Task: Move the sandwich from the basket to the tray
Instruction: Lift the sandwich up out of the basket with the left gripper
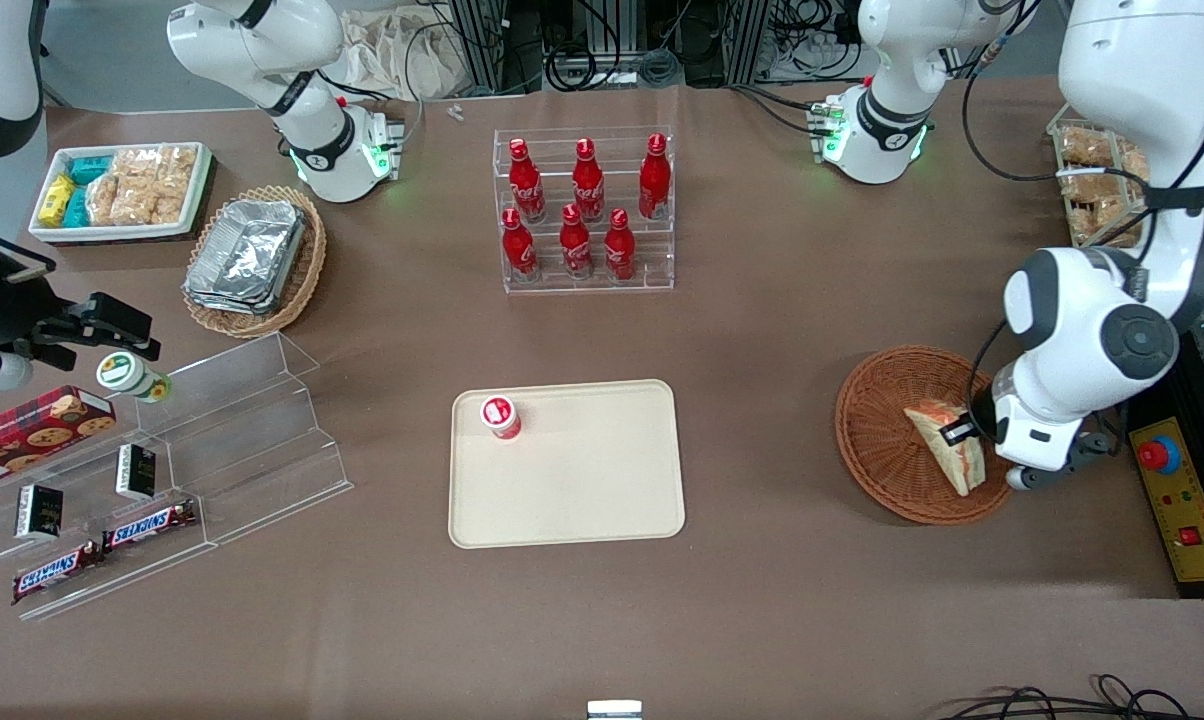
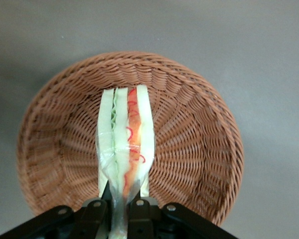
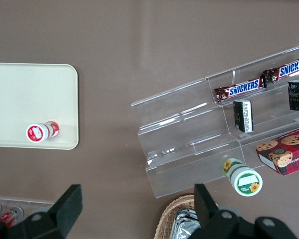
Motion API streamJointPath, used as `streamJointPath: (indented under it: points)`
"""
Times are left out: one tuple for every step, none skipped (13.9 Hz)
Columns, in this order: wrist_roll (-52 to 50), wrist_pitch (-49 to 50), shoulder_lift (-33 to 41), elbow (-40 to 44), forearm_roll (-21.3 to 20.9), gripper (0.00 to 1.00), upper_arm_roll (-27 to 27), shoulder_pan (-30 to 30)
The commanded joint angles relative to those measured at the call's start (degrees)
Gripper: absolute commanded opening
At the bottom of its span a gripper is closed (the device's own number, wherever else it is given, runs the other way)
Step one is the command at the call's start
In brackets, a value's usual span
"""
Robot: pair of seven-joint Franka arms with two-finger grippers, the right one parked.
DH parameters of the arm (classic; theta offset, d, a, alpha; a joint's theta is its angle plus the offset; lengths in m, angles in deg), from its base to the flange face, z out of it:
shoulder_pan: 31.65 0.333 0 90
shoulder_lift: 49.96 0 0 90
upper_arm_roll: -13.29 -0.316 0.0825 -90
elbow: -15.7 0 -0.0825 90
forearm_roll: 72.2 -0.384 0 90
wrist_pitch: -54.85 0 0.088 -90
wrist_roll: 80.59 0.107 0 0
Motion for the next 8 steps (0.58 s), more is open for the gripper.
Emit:
streamJointPath:
  points:
    - [4.1, 12.7, 0.1, 9.2, -0.1, 0.02, 0.4, 0.4]
    - [4.2, 17.5, 0.1, 12.6, -0.1, 0.01, 0.5, 0.0]
    - [4.3, 21.2, 0.2, 15.6, -0.2, 0.01, 0.6, -0.3]
    - [4.8, 23.7, 0.4, 18.0, -0.9, 0.01, 0.9, -0.4]
    - [6.3, 25.7, 0.4, 20.0, -2.6, 0.01, 1.1, -1.0]
    - [7.5, 27.6, 0.5, 21.8, -3.6, 0.01, 1.3, -2.2]
    - [7.6, 29.0, 0.6, 23.4, -3.6, 0.01, 1.4, -2.8]
    - [7.6, 30.1, 0.6, 25.0, -3.4, 0.01, 1.5, -3.7]
